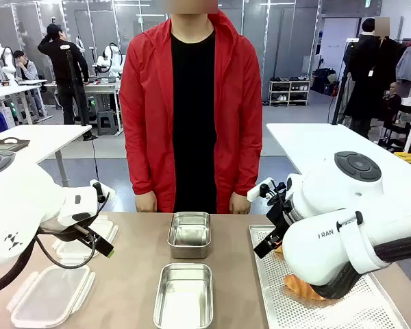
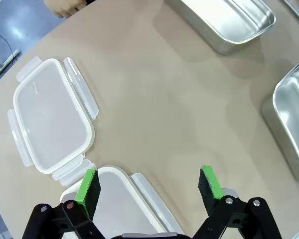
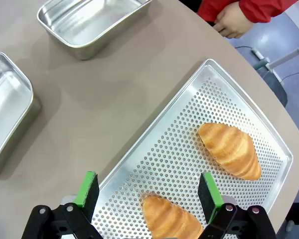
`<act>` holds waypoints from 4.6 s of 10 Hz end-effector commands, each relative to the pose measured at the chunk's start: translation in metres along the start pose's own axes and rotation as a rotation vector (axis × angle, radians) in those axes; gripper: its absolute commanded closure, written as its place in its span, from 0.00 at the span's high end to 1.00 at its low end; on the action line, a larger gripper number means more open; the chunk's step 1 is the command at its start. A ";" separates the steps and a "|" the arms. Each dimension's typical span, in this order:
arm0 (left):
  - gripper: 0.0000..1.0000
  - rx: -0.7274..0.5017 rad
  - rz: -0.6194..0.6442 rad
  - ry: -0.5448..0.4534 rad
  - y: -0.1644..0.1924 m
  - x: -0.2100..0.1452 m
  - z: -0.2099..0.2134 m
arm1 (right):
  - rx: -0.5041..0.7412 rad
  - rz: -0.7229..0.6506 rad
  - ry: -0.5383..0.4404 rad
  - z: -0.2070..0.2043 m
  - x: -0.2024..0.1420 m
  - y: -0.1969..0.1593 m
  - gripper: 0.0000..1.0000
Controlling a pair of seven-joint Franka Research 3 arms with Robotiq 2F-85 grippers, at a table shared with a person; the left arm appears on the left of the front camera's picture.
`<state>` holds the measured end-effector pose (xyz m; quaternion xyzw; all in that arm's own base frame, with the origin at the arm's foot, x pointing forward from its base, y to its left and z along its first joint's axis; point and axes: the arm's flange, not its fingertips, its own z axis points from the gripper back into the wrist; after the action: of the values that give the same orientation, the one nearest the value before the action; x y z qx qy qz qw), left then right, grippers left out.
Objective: Place the bread into the airtight container.
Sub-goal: Pick up a Butter Roll and place it into an empty Airtight Container.
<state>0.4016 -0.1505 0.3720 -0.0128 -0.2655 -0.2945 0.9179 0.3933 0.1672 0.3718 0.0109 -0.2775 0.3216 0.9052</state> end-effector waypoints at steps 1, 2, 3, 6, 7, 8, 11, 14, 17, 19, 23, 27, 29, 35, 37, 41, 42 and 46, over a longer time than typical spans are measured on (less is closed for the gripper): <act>1.00 0.000 0.000 0.000 0.000 0.000 0.000 | 0.000 0.000 0.000 0.000 0.000 0.000 1.00; 1.00 0.000 0.000 0.000 0.000 0.000 0.000 | 0.000 0.000 0.000 0.000 0.000 0.000 1.00; 1.00 0.000 0.000 0.000 0.000 0.000 0.000 | 0.000 0.000 0.000 0.000 0.000 0.000 1.00; 1.00 0.000 0.000 0.000 0.000 0.000 0.000 | 0.000 0.000 0.000 0.000 0.000 0.000 1.00; 1.00 0.000 0.000 0.000 0.000 0.000 0.000 | 0.000 0.000 0.000 0.000 0.000 0.000 1.00; 1.00 0.000 0.000 0.000 0.000 0.000 0.000 | 0.000 0.000 0.000 0.000 0.000 0.000 1.00; 1.00 -0.043 -0.003 0.000 0.006 0.006 0.012 | 0.005 0.027 0.011 0.014 0.004 -0.014 1.00; 1.00 -0.166 -0.013 0.014 0.029 0.032 0.089 | 0.059 0.008 -0.002 0.094 0.012 -0.071 1.00; 1.00 -0.225 -0.021 0.012 0.051 0.042 0.185 | 0.044 0.024 -0.018 0.178 -0.006 -0.101 1.00; 1.00 -0.212 -0.032 -0.036 0.061 0.032 0.253 | 0.043 0.050 -0.028 0.245 -0.032 -0.106 1.00; 1.00 -0.201 -0.014 -0.130 0.063 -0.024 0.362 | 0.014 0.117 -0.021 0.327 -0.060 -0.099 1.00; 1.00 -0.135 0.058 -0.211 0.067 -0.070 0.392 | 0.069 0.102 -0.018 0.343 -0.069 -0.098 1.00; 1.00 -0.159 0.026 -0.189 0.065 -0.056 0.395 | 0.021 0.096 -0.020 0.345 -0.065 -0.093 1.00; 1.00 -0.159 0.026 -0.189 0.065 -0.056 0.395 | 0.034 0.304 0.000 0.343 -0.048 -0.091 1.00; 1.00 -0.159 0.026 -0.189 0.065 -0.056 0.395 | -0.006 0.670 0.029 0.328 -0.015 -0.085 1.00; 1.00 -0.159 0.026 -0.189 0.065 -0.056 0.395 | 0.112 0.962 0.005 0.262 0.023 -0.056 1.00; 1.00 -0.159 0.026 -0.189 0.065 -0.056 0.395 | 0.116 0.945 0.027 0.242 0.026 -0.049 1.00; 1.00 -0.159 0.026 -0.189 0.065 -0.056 0.395 | 0.201 0.914 0.083 0.168 0.020 -0.027 1.00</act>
<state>0.2081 0.0063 0.6889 -0.1132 -0.3258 -0.2929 0.8918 0.3322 0.1144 0.5458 -0.0478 -0.1867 0.7130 0.6742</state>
